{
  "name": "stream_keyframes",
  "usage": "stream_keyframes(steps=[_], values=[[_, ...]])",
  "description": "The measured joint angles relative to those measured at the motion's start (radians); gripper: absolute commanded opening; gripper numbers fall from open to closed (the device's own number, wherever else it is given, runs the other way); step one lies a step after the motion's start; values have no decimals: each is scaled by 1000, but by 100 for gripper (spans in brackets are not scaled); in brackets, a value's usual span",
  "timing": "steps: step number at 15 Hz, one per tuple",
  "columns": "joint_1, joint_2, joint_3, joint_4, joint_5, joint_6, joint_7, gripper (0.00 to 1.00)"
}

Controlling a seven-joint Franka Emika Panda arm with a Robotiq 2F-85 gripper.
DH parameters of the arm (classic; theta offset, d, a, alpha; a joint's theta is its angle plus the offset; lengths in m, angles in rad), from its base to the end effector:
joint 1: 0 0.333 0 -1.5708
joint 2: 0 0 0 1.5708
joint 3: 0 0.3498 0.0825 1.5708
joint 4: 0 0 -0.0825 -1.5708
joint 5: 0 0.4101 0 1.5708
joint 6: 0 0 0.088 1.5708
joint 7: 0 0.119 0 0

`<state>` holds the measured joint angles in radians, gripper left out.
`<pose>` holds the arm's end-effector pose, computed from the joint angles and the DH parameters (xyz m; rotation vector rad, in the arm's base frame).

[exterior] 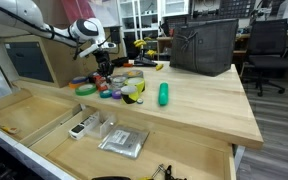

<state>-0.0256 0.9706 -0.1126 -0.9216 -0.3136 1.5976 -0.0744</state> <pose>0.7952 -0.1122 0.2831 2.7290 0.0362 -0.4517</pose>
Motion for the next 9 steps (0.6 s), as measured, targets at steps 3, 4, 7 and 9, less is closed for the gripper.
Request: stream_keyframes(steps=[3,4,7,9], values=[[8,2,0,7,0,-9,3,0],[8,2,-2,8,-1,-12,3,0],[7,5,-17,10,-9,-19,3,0],[6,12,-29,12,-20,-34,3,0]])
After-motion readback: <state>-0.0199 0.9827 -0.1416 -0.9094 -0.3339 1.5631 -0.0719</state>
